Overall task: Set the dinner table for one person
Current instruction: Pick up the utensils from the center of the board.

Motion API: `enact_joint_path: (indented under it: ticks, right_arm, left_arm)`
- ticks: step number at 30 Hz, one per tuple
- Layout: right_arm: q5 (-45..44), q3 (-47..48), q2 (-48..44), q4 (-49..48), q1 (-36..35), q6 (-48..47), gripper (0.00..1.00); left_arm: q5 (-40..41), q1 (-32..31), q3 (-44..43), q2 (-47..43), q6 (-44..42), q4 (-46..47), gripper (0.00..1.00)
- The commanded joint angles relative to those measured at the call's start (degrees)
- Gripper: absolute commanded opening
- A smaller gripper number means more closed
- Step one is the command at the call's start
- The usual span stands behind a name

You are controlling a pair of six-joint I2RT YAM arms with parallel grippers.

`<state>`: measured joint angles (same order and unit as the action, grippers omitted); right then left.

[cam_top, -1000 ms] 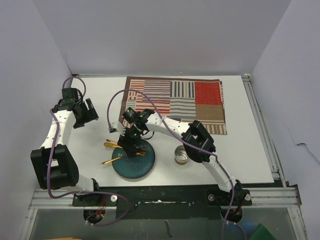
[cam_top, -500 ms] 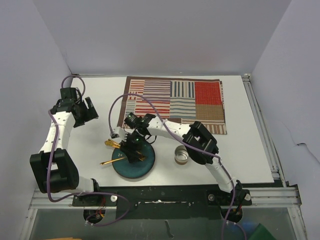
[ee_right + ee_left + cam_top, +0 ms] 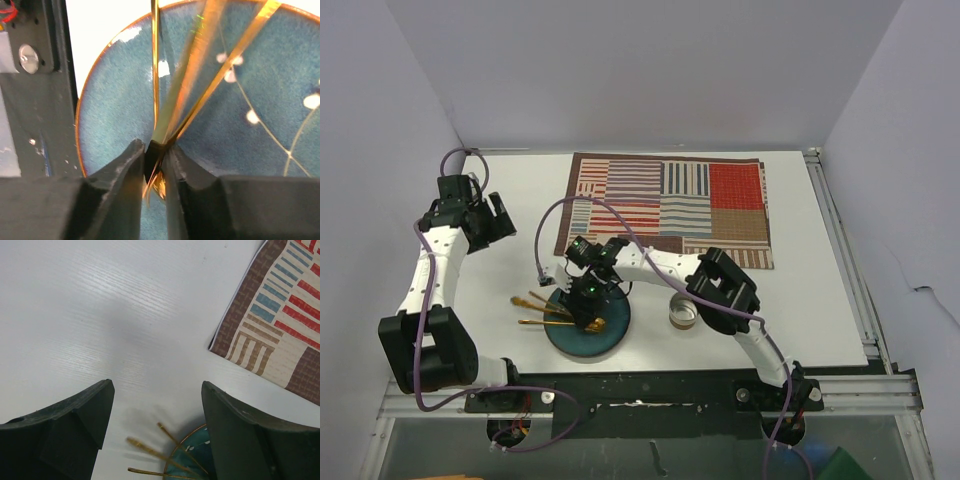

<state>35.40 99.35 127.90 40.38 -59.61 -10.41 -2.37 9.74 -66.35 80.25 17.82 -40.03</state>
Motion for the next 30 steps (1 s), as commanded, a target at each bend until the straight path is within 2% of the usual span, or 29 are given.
enact_joint_path:
  ticks: [1, 2, 10, 18, 22, 30]
  right_arm:
    - [-4.63, -0.65, 4.22, 3.12, -0.96, 0.58, 0.05]
    - [-4.72, -0.70, 4.33, 3.20, -1.10, 0.79, 0.00]
    - [-8.42, -3.70, 0.69, 1.98, -1.02, 2.19, 0.00]
    - [-8.02, -3.98, -0.81, -0.39, 0.26, 3.32, 0.00]
    - [-8.66, -1.88, -2.01, -2.27, 1.03, 3.96, 0.00]
    - [-9.85, 6.30, -3.34, 0.53, 2.31, 3.13, 0.00]
  left_arm:
    - [-1.31, 0.19, -0.76, -2.32, -0.04, 1.96, 0.71]
    - [-1.37, 0.19, -0.68, -2.41, -0.07, 1.99, 0.71]
    - [-1.61, 0.19, 0.03, -2.88, -0.16, 2.27, 0.71]
    - [-1.07, 0.19, 0.23, -3.05, -0.16, 2.60, 0.71]
    - [-0.57, 0.19, 0.85, -3.28, -0.07, 3.37, 0.71]
    - [-1.04, 0.20, 1.13, -2.58, -0.07, 3.43, 0.71]
